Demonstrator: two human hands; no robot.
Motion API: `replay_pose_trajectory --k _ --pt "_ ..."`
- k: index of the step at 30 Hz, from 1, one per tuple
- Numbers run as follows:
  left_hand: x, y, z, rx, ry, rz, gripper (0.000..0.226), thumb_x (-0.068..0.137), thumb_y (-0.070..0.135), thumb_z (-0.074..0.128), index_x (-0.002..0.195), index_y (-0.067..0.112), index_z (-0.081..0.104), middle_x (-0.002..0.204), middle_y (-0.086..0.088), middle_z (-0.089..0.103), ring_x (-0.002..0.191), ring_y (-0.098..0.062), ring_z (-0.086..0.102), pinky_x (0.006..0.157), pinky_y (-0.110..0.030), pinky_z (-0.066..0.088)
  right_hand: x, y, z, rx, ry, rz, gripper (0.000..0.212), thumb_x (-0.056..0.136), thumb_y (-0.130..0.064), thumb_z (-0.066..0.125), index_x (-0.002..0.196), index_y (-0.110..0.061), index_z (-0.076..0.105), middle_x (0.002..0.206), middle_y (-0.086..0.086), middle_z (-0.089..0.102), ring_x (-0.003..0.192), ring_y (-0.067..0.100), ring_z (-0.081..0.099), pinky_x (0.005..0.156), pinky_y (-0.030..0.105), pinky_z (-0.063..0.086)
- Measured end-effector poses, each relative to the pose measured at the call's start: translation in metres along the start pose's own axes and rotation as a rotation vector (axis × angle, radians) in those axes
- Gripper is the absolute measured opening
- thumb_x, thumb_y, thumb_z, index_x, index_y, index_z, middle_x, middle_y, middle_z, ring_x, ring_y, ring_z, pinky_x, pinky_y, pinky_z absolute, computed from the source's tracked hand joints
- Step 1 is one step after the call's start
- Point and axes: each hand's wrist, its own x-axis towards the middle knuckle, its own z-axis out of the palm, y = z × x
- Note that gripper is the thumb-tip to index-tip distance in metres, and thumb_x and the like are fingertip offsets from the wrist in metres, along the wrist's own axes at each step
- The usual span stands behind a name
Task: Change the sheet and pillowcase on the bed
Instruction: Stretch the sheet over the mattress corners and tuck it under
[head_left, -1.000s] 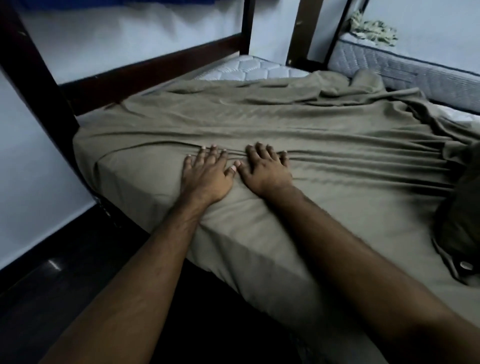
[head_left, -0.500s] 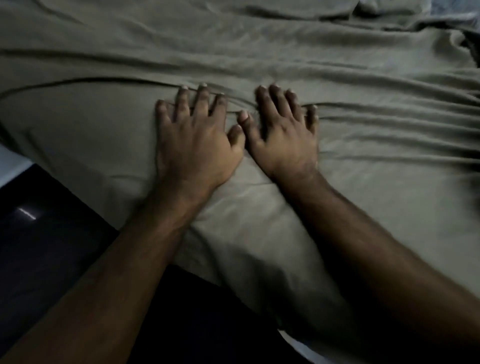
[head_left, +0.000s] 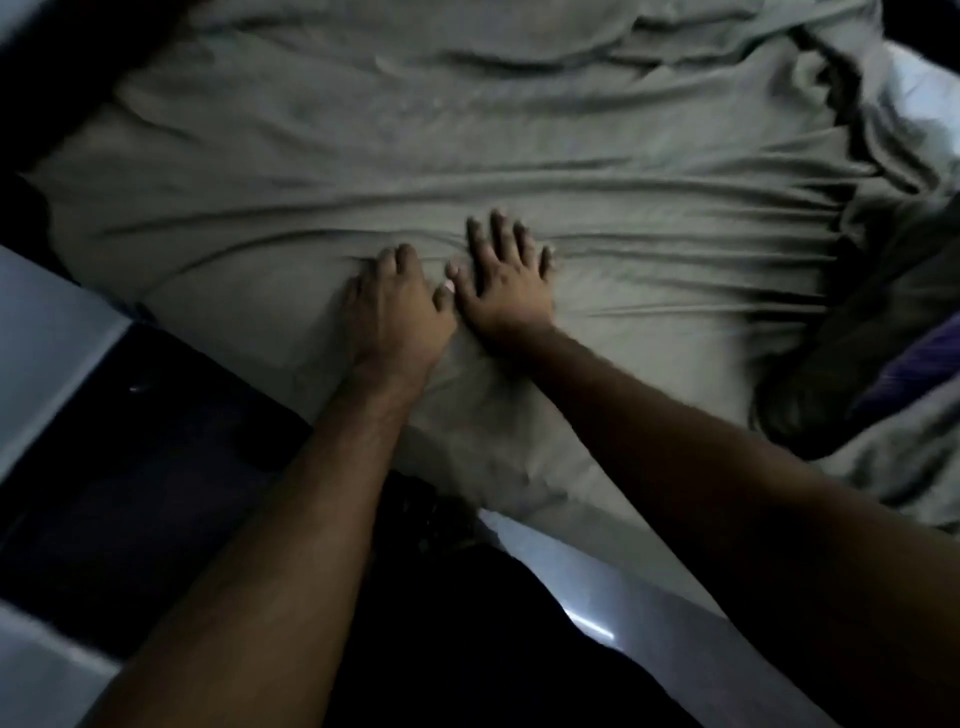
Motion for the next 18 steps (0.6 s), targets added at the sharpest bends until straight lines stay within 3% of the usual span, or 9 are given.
replay_pose_trajectory --k 2,5,11,15,18 --pt "-0.031 0.019 -0.045 -0.03 -0.005 0.024 0.057 0.093 0.036 0.057 0.137 0.0 0.05 0.13 -0.023 0.057 0.117 -0.041 0.055 0.1 -0.048 0.041 -0.025 -0.003 -0.046 0.076 -0.169 -0.002 0.073 0.096 -0.063 0.042 0.157 -0.027 0.024 0.167 0.006 0.013 0.152 0.031 0.018 0.12 0.053 0.02" --pt "-0.096 0.063 -0.134 -0.053 0.013 0.116 0.051 0.093 0.027 0.061 0.136 0.001 0.052 0.132 -0.022 0.058 0.117 -0.04 0.056 0.097 -0.047 0.043 -0.103 -0.005 -0.154 0.209 -0.135 0.016 0.069 0.099 -0.055 0.047 0.154 -0.015 0.033 0.163 0.014 0.023 0.144 0.035 0.034 0.111 0.047 0.039" --pt "-0.218 0.207 -0.28 -0.153 0.029 0.319 0.051 0.098 0.034 0.05 0.137 0.001 0.054 0.142 -0.023 0.053 0.128 -0.039 0.053 0.103 -0.048 0.044 -0.288 0.029 -0.355 0.184 -0.01 0.022 0.055 0.1 -0.042 0.052 0.146 -0.014 0.046 0.154 0.016 0.038 0.13 0.037 0.05 0.102 0.045 0.046" --pt "-0.291 0.292 -0.328 -0.251 -0.031 0.467 0.052 0.099 0.036 0.053 0.137 0.001 0.053 0.143 -0.021 0.053 0.128 -0.038 0.052 0.102 -0.046 0.043 -0.384 0.09 -0.445 0.187 0.106 0.115 0.046 0.096 -0.039 0.057 0.133 -0.011 0.056 0.134 0.018 0.053 0.116 0.04 0.058 0.092 0.045 0.05" --pt "-0.335 0.348 -0.337 -0.275 -0.07 0.654 0.061 0.095 0.046 0.045 0.139 0.004 0.052 0.14 -0.019 0.056 0.125 -0.037 0.055 0.101 -0.045 0.047 -0.439 0.144 -0.484 0.214 0.205 0.186 0.042 0.096 -0.035 0.058 0.132 -0.012 0.059 0.138 0.014 0.052 0.115 0.039 0.059 0.093 0.044 0.05"
